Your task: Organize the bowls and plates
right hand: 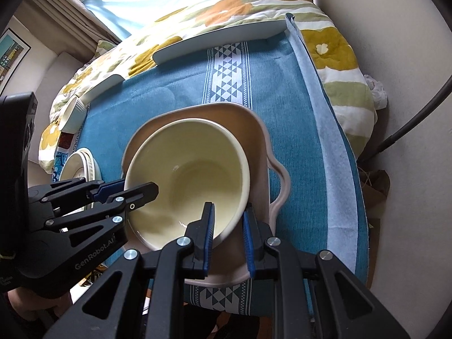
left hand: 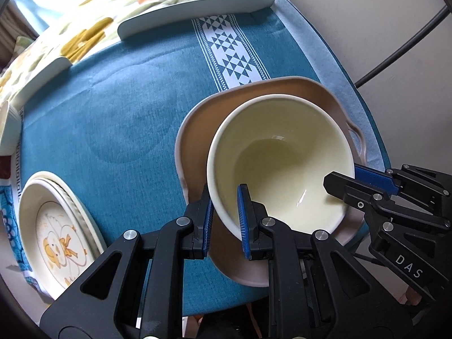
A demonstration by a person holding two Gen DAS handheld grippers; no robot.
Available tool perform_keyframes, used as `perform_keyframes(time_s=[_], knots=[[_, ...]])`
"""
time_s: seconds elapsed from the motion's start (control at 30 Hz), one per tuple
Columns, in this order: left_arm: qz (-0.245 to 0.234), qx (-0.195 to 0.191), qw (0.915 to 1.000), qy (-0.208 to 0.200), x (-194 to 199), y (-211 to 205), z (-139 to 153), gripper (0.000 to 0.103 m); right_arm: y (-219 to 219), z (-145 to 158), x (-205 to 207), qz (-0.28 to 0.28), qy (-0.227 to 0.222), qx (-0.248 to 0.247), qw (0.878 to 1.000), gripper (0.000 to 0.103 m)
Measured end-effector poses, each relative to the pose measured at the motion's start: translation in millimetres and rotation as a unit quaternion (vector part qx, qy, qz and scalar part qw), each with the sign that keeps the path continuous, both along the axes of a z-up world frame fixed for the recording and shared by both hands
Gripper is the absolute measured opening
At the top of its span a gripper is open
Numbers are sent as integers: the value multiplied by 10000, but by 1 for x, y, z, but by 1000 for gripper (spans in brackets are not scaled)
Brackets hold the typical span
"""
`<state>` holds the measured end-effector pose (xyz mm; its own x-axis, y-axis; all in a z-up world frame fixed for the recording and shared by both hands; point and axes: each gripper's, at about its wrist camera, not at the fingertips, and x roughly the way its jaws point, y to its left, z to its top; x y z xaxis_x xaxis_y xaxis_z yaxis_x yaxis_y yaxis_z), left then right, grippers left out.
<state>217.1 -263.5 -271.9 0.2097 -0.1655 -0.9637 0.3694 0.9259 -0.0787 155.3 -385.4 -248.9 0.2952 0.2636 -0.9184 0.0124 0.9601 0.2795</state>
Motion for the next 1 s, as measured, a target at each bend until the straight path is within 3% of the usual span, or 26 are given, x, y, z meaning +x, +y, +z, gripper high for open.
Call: perform_keyframes(time_s=[0.5,0.73,0.8,0.87,0.9,0.93,1.0], knots=[[174,101,9996,-219,-5,0,16,15,-1,14,-11,13,-70,-148,9999,18],[284,-272,9984,-414,-9,9,48,15,-12,34,-24,52,-260,-184,9995,18],[344,-397,9975,-475,-13,13,58,18,-13,43,-28,104,-372,-223,9990,35],[389,-429,9966,-578,-17,17,67,26,-13,52,-32,185,-496,-257,9983,52],[402,-427,9962,-643,-20,18,72,45,-12,55,-34,193,-552,-270,9979,56],[423,-449,9954,-733,-23,20,77,78,-12,58,-36,225,-598,-262,9976,58],[533,-545,9916,-1043,-29,26,91,97,-10,65,-40,303,-736,-235,9965,71]])
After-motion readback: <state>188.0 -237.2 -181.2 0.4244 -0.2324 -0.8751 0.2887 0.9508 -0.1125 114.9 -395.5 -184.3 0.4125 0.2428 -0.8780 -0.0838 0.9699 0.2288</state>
